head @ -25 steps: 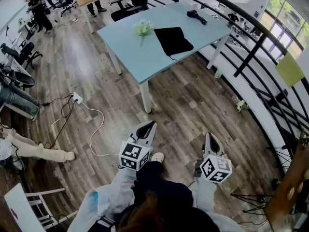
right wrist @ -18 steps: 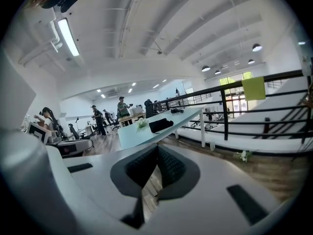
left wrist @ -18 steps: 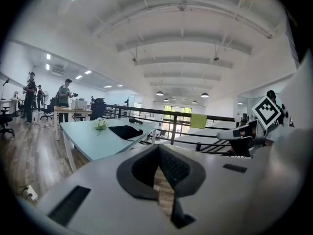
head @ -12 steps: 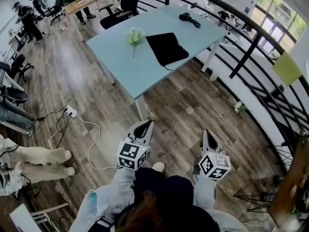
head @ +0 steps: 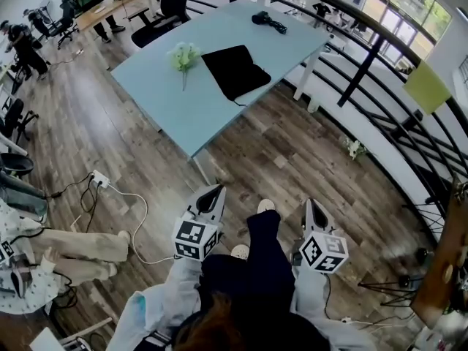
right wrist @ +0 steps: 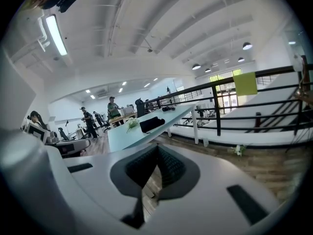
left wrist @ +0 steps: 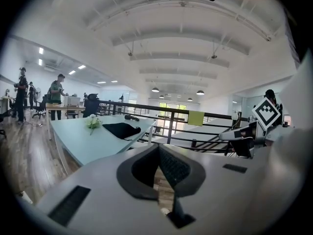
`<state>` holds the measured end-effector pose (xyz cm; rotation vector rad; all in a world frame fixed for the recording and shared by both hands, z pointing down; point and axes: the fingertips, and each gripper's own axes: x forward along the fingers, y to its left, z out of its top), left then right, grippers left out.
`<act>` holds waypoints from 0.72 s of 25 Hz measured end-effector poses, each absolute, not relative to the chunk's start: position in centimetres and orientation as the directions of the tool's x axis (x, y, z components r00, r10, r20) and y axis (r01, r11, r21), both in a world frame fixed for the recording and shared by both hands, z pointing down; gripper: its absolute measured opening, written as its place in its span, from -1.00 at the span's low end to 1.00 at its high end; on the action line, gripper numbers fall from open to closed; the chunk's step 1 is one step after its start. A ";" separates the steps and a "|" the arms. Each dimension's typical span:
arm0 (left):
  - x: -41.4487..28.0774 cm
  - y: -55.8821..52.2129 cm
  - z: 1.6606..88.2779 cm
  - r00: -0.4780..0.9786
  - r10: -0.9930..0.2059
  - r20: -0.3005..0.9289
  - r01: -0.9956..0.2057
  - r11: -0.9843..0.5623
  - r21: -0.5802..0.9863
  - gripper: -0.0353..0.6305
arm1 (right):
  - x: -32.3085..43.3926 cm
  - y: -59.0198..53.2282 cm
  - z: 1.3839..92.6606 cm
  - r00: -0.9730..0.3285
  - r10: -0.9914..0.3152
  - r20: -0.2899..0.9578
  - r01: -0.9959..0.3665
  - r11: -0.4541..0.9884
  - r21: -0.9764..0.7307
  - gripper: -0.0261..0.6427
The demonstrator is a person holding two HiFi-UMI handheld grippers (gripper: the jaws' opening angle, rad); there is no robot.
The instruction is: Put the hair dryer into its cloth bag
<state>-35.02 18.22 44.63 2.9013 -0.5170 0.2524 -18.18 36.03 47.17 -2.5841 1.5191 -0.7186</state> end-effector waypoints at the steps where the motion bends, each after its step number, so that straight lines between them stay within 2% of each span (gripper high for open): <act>1: -34.7 17.9 44.6 0.926 -0.323 0.198 -0.354 -0.924 0.148 -0.85 | -17.8 35.8 47.2 0.409 -0.837 0.364 -0.809 -0.517 -0.279 -0.90; 18: -25.0 8.9 43.8 0.905 -0.380 0.190 -0.409 -0.899 0.154 -0.85 | -7.3 25.4 46.4 0.349 -0.859 0.374 -0.849 -0.459 -0.262 -0.90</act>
